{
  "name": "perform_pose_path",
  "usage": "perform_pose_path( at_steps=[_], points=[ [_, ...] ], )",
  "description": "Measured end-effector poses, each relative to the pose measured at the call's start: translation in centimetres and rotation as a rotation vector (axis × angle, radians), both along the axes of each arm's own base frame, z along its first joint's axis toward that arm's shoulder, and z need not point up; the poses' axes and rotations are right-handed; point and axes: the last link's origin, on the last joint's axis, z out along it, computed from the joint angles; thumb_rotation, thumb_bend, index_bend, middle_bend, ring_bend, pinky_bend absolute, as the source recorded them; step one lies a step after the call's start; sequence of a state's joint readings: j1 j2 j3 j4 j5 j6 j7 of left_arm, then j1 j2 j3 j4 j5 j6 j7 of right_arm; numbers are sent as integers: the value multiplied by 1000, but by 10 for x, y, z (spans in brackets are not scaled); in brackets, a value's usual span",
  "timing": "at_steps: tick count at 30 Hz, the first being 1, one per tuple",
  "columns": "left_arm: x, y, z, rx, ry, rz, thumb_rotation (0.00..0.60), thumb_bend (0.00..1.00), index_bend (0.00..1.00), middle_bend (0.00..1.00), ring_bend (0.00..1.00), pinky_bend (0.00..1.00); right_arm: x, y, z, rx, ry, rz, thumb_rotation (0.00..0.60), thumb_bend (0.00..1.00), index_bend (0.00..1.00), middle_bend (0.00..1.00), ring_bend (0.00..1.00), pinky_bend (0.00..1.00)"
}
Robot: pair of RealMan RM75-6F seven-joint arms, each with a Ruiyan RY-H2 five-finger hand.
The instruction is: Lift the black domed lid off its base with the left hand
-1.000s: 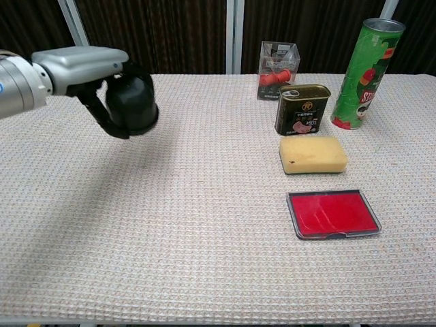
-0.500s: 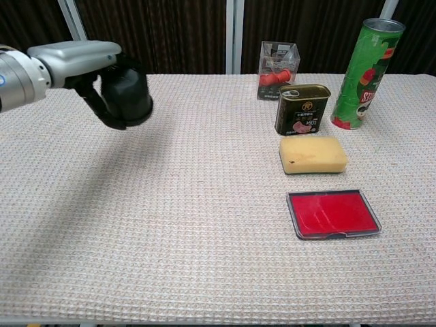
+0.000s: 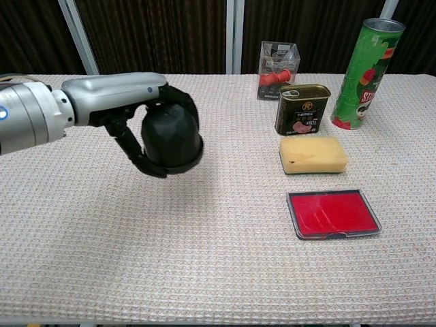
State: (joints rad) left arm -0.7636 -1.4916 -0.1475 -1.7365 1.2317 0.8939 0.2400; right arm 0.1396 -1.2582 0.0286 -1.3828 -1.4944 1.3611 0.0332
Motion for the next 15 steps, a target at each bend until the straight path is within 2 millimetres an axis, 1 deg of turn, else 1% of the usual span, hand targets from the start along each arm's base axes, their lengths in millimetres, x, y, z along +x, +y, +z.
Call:
perform_pose_path(
  at_steps=[2,4,7,8,11,13,15],
  points=[
    [7,-3,1,-3,-20,2,600,177,459,538,346,429,0,-1,2,-10,-2,1,600,101,0,21,0,0],
    [5,3,1,18,-15,16,600,178,460,538,346,429,0,0,4,-16,-3,1,600,101,0,21,0,0],
    [-17,30,4,101,44,62,600,177,459,538,346,430,0,0,4,-16,-2,1,600,101,0,21,0,0],
    [-31,44,8,149,84,80,600,177,459,538,346,429,0,0,3,-15,-2,1,600,101,0,21,0,0],
    [-66,75,22,273,190,105,600,176,458,538,346,428,2,-1,1,-6,-8,6,600,101,0,21,0,0],
    [-80,86,29,324,235,106,600,176,456,538,346,429,5,0,0,-1,-13,18,600,101,0,21,0,0],
    [-87,89,31,349,262,90,600,176,451,538,345,434,6,0,0,-4,-18,25,600,101,0,21,0,0]
  ],
)
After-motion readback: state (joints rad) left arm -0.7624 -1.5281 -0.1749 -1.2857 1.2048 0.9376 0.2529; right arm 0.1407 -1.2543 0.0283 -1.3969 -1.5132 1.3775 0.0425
